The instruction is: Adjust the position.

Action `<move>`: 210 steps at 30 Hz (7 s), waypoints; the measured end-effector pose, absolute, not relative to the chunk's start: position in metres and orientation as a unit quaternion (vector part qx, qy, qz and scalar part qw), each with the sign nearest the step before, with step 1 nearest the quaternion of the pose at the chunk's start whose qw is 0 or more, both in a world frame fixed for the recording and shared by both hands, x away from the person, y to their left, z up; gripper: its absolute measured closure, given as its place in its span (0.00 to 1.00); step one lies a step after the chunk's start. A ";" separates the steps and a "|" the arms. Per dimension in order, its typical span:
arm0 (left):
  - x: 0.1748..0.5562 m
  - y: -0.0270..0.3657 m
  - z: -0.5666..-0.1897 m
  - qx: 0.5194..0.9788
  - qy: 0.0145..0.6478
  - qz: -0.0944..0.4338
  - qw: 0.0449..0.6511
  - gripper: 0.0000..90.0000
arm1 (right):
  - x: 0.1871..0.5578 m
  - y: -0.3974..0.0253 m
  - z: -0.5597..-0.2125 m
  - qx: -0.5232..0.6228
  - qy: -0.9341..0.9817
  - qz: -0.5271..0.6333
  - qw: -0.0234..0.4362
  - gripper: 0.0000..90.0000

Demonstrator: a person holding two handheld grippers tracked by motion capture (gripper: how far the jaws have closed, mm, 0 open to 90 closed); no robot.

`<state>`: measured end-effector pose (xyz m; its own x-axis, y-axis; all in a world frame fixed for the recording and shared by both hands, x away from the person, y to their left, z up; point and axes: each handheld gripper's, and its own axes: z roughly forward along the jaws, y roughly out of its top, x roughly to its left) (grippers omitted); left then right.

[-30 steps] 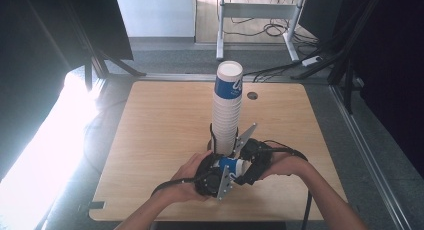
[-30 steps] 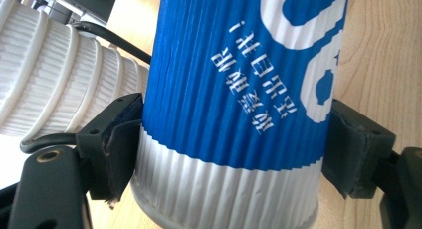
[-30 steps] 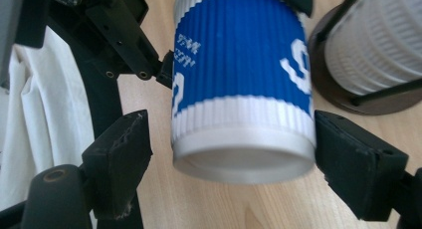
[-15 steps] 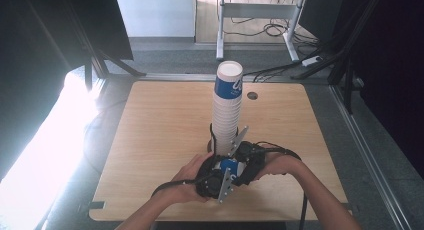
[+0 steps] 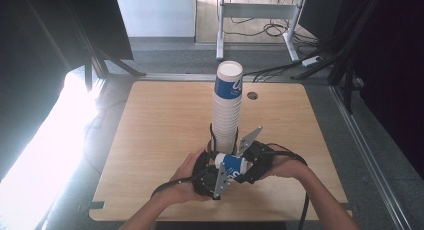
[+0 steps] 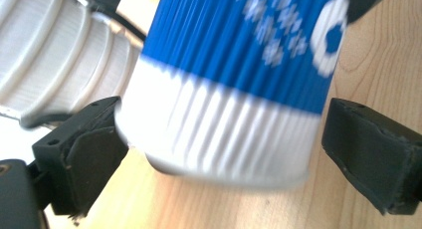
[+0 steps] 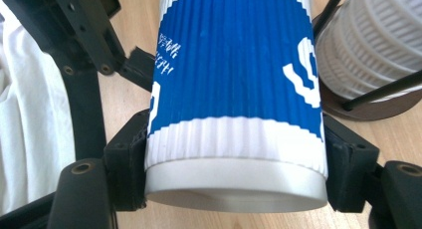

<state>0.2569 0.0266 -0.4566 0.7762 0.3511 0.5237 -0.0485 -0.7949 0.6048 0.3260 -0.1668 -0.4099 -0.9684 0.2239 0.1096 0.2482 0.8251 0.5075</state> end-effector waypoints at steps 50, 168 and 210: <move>0.278 0.076 -0.461 0.732 0.338 -0.030 0.590 0.06 | 0.281 -0.186 -0.475 -0.211 -0.758 -0.601 -0.141 0.30; 0.268 0.035 -0.428 0.857 0.177 0.117 0.469 0.23 | 0.267 -0.162 -0.475 -0.174 -0.808 -0.546 -0.136 0.27; 0.263 0.110 -0.458 0.786 0.313 0.129 0.517 0.15 | 0.272 -0.188 -0.469 -0.224 -0.777 -0.559 -0.182 0.29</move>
